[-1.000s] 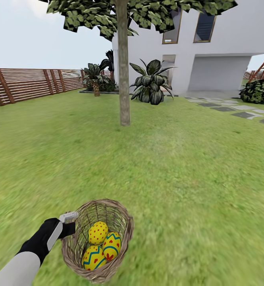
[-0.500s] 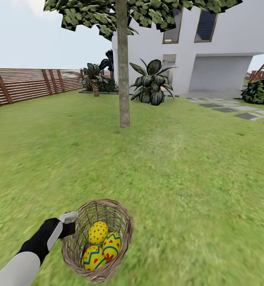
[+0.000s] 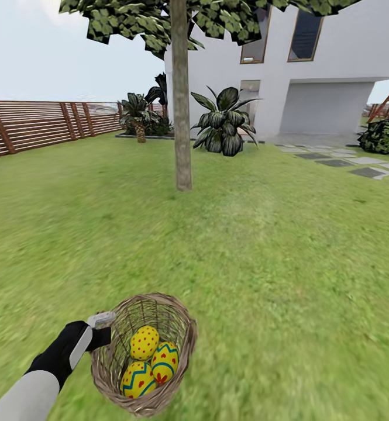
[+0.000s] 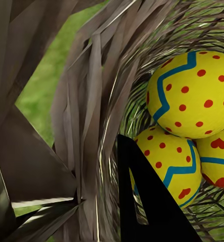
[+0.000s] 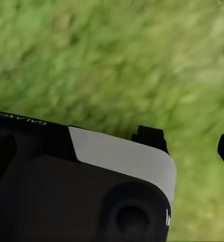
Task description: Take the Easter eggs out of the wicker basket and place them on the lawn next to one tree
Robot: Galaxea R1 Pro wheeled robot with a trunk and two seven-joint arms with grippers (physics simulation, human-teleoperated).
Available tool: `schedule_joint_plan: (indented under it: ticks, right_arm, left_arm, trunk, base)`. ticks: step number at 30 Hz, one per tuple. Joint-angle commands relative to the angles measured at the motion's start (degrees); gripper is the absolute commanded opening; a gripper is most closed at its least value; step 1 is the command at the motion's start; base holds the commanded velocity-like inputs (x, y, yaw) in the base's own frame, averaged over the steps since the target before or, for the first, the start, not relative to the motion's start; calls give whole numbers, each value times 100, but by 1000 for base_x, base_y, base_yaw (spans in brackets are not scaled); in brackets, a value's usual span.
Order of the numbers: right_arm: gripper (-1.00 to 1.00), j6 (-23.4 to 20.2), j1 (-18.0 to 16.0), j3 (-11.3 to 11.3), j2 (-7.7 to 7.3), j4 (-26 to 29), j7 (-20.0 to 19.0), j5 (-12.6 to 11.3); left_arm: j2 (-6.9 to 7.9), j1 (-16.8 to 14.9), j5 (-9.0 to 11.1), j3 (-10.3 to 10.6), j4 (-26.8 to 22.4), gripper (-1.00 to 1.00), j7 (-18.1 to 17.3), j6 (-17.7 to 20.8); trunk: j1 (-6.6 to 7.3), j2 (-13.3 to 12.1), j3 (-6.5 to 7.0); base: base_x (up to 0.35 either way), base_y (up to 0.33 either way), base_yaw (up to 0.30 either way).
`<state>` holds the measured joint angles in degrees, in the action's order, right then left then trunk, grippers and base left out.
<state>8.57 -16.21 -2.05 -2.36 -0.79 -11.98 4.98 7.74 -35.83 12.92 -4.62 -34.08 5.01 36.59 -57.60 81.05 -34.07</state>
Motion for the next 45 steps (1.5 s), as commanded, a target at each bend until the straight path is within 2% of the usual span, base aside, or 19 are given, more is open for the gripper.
schedule_joint_plan:
  ticks: [1, 45]
  right_arm:
    - [100, 31, -5, -17, -2, -8, 2, 53]
    - [100, 19, -5, -22, -2, -8, 2, 49]
  left_arm:
    - [-1, -3, 97, -4, -11, -100, 42, 23]
    - [-1, -3, 97, -4, -11, -100, 44, 23]
  trunk:
    - [-3, 3, -5]
    - [-3, 3, -5]
  base:
    - [341, 0, 0]
    - [341, 0, 0]
